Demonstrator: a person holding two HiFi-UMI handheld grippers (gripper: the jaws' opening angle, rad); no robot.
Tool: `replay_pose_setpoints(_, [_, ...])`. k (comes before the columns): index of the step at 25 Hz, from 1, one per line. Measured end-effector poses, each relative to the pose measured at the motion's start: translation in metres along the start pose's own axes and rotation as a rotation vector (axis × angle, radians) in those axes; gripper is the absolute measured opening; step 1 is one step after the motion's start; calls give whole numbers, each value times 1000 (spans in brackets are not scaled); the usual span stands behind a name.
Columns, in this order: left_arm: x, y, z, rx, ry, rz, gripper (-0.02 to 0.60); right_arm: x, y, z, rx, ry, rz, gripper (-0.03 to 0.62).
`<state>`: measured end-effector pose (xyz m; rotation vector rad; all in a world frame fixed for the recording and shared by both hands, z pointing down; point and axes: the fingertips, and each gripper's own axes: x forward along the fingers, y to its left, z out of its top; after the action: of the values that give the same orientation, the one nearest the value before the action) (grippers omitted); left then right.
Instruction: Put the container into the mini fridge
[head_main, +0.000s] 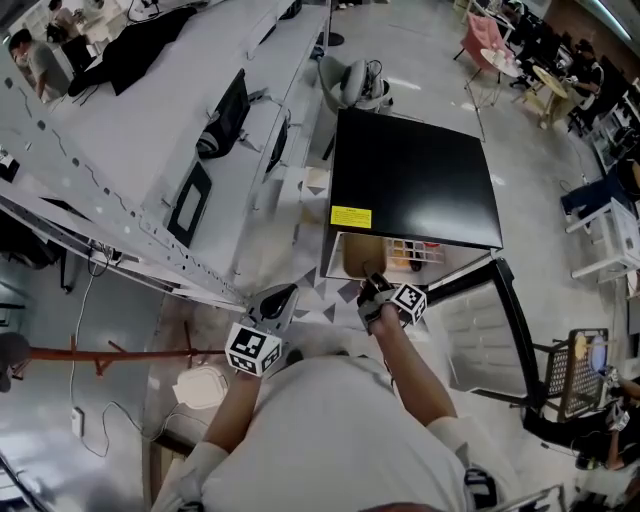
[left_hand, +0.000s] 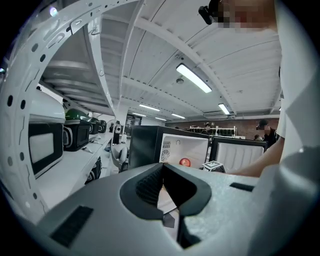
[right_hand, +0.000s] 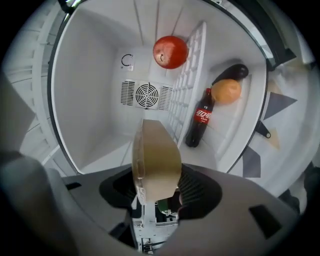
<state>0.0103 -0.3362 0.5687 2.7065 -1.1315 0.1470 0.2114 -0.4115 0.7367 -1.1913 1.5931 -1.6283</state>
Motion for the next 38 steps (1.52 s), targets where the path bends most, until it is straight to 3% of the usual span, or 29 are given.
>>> replay_pose_setpoints(9, [-19, 13, 1, 5, -5, 110, 5, 35, -15, 7, 138, -29, -3, 225])
replay_pose_setpoints(16, [-29, 13, 1, 5, -4, 150, 5, 51, -14, 8, 146, -39, 9, 229])
replay_pose_setpoints(21, [-30, 10, -1, 1, -1, 155, 5, 59, -12, 9, 162, -47, -9, 233])
replay_pose_setpoints(27, [-24, 1, -2, 0, 1, 137, 5, 57, -20, 8, 144, -7, -65, 345])
replay_pose_setpoints(31, [-22, -5, -5, -2, 8, 126, 5, 51, -22, 7, 129, 11, -53, 385])
replay_pose_setpoints(38, [-15, -18, -6, 3, 14, 103, 5, 27, -2, 4, 89, 38, 0, 388])
